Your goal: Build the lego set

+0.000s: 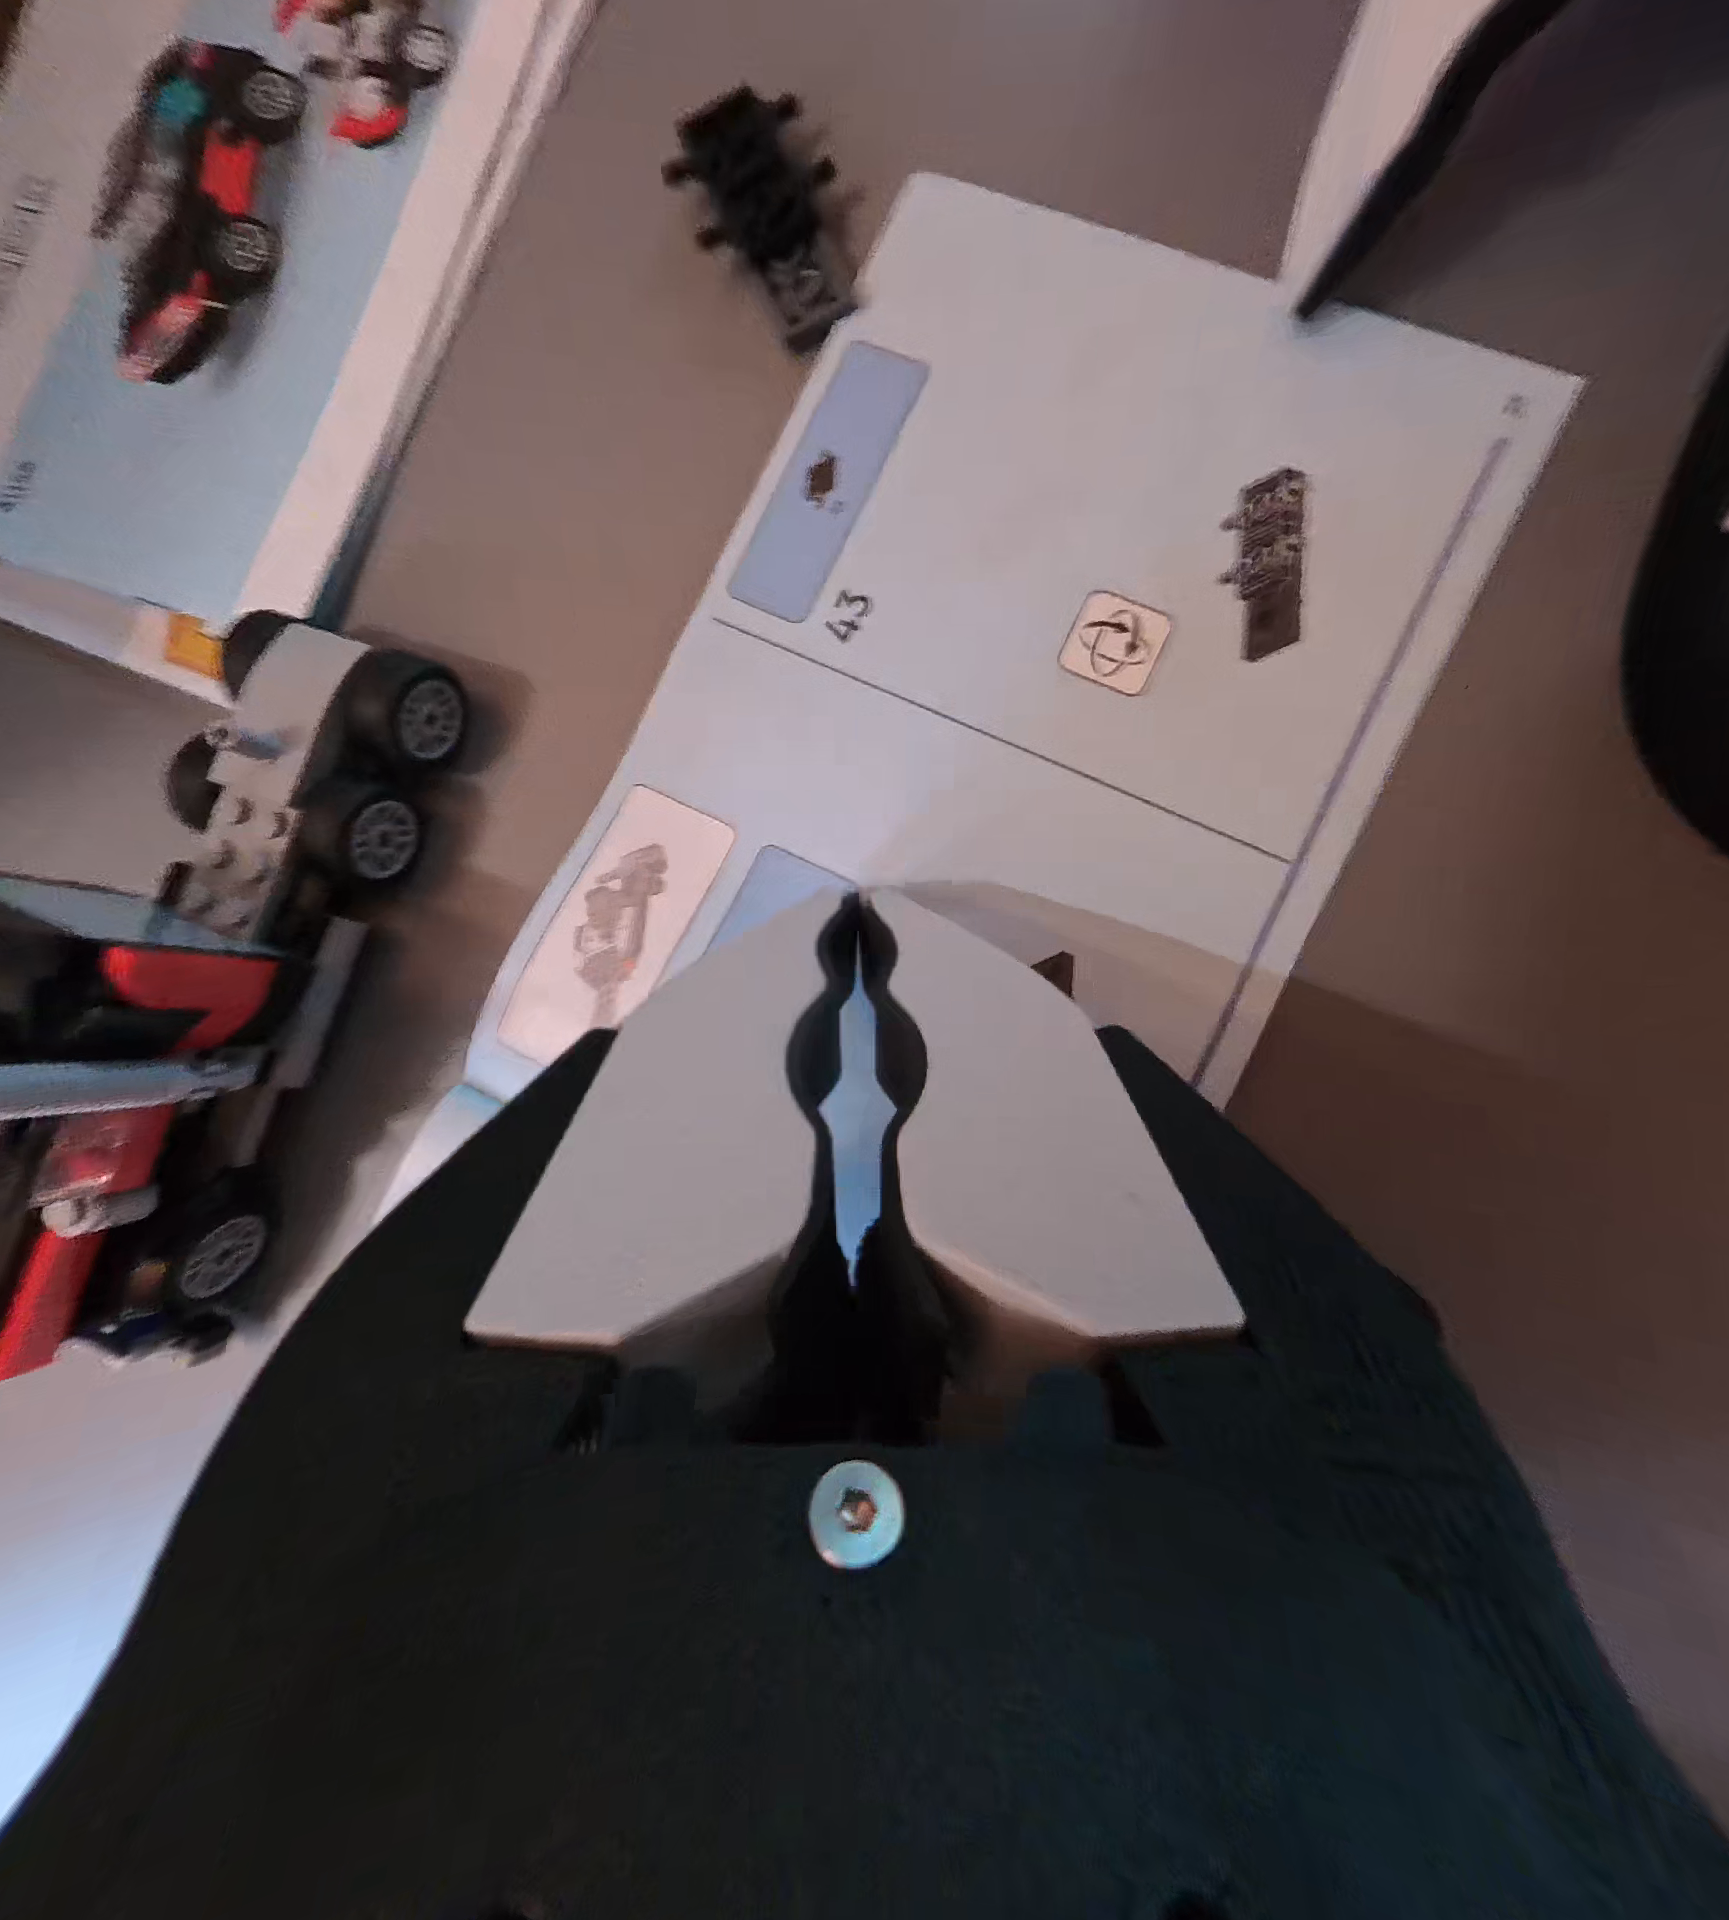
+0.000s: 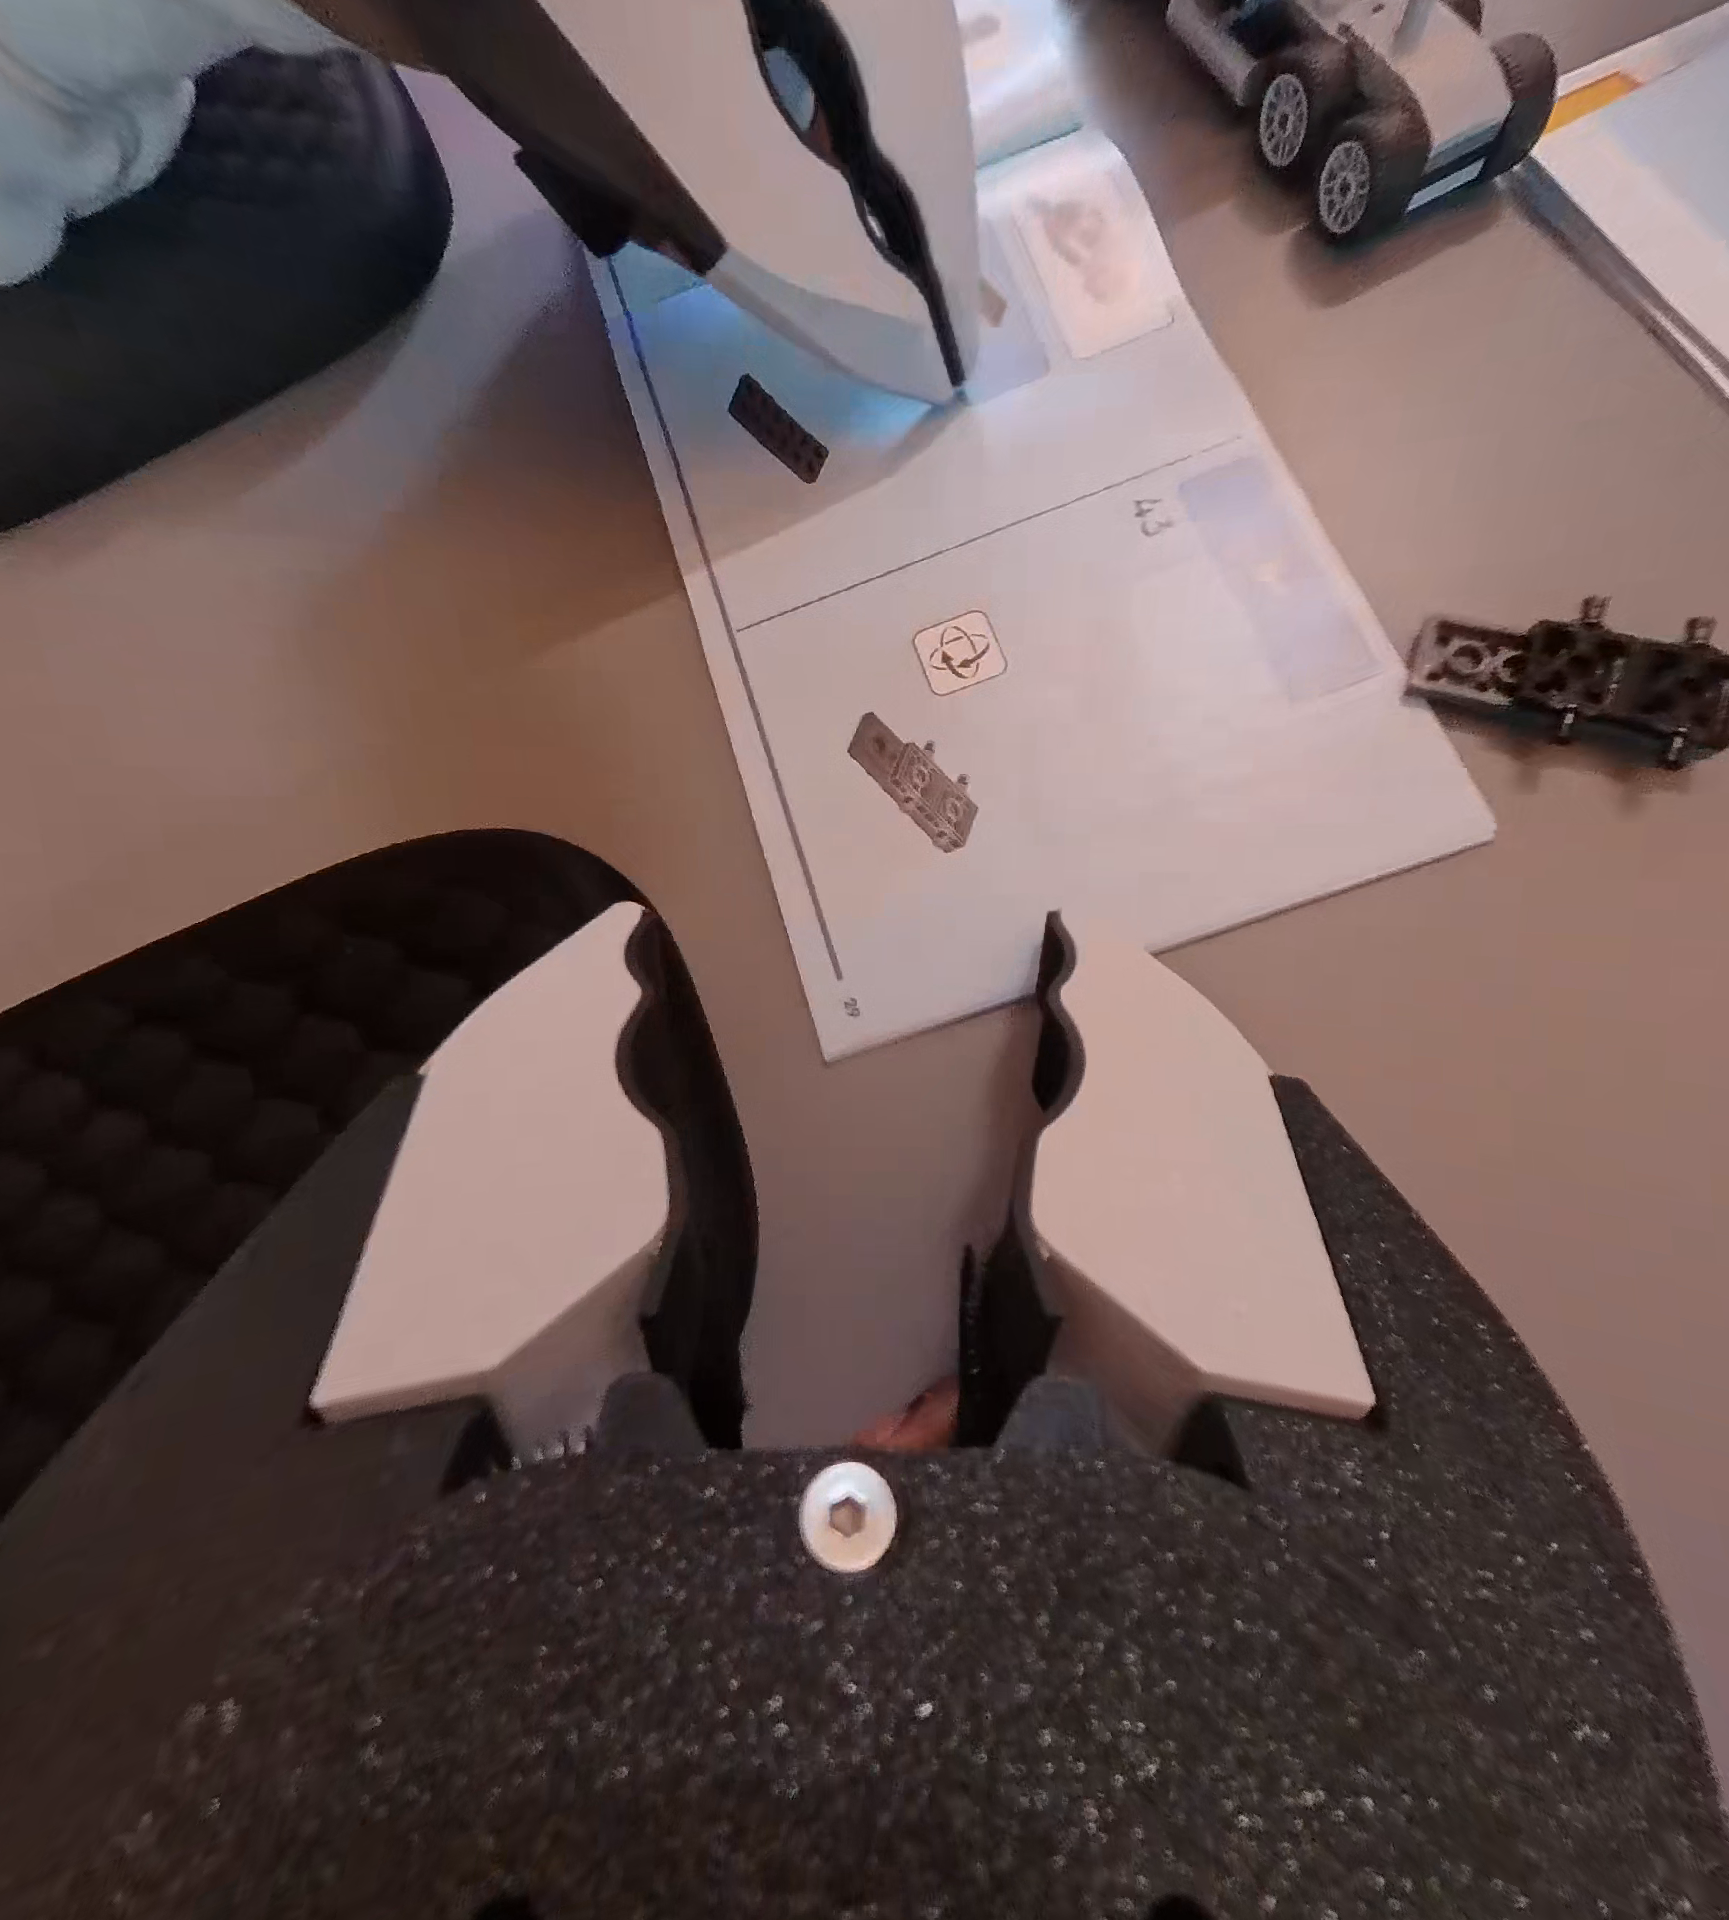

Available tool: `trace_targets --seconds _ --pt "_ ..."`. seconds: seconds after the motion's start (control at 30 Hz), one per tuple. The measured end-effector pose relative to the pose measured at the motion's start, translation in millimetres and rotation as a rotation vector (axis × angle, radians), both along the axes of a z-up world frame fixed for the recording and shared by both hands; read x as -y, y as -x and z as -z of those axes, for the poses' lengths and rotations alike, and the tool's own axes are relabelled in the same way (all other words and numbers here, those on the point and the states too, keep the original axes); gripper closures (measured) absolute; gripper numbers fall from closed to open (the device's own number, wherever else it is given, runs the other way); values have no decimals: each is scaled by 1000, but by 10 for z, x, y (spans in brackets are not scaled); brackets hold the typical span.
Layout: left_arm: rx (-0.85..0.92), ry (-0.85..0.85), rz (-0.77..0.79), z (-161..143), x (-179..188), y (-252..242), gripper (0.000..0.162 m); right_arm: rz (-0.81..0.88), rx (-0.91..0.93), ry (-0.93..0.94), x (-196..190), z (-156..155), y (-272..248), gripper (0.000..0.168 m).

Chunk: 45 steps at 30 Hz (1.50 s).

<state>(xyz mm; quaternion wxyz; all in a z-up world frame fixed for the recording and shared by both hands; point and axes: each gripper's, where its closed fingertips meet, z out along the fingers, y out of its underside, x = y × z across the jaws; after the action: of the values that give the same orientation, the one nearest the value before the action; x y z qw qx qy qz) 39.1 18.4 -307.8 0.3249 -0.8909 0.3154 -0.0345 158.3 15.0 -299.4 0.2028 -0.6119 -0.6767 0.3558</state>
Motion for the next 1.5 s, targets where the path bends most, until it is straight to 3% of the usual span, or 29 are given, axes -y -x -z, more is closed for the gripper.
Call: trace_targets --seconds 0.2,0.53,0.7,1.03,1.5 --pt "-31 35 47 10 16 -44 161 -13 39 12 58 26 131 92" --pt "129 27 37 9 19 -64 162 -22 90 -73 126 62 309 88" --pt "212 25 29 7 18 -68 162 10 42 -48 97 51 402 104" --pt "201 18 43 6 20 -69 162 -21 3 69 219 -13 602 90" --pt "252 14 40 5 19 -70 162 -73 -66 72 281 -100 886 94"
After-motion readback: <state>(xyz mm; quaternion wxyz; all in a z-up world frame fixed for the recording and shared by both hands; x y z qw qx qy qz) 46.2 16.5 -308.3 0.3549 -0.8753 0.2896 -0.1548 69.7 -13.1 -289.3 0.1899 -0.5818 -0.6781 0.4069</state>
